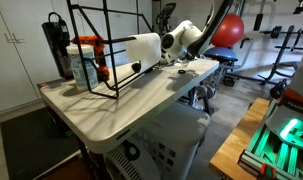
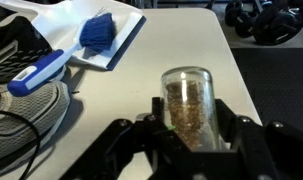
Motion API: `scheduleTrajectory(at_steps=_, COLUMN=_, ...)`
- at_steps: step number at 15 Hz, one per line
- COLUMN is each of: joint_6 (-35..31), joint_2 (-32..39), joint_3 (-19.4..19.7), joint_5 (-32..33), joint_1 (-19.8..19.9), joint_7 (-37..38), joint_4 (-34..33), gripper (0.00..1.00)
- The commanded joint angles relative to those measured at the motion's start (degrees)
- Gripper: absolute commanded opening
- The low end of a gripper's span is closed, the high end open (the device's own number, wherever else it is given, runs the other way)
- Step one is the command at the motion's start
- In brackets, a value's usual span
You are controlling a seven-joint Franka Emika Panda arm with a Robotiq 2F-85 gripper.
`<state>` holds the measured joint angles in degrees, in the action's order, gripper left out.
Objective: Pour some of the content in the clear bottle onto the black lid on the table
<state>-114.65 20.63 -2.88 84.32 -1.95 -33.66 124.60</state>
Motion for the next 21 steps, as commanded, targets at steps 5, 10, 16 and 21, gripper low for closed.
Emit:
scheduleTrajectory(at_steps=5, joint_6=4.3, joint_2=-0.3, joint_3=-0.3, joint_5=2.3, joint_1=-0.6, joint_7=1.8, joint_4=0.9, gripper=0.28)
scheduleTrajectory(at_steps=10, joint_6=5.0, joint_2=-0.1, joint_3=-0.4, joint_5=2.7, joint_1=-0.9, joint_7=1.9, joint_4=0.8, gripper=0.28)
scheduleTrajectory(at_steps=16, joint_6=6.2, joint_2=0.1, joint_3=-0.8, joint_5=2.8, joint_1=-1.2, joint_7=1.9, joint_4=0.6, gripper=0.28)
scheduleTrajectory(at_steps=21, joint_6=7.9, joint_2=1.4, joint_3=-0.8, joint_5=3.4, joint_1=-1.7, joint_7=2.3, joint_4=-0.1, gripper=0.28)
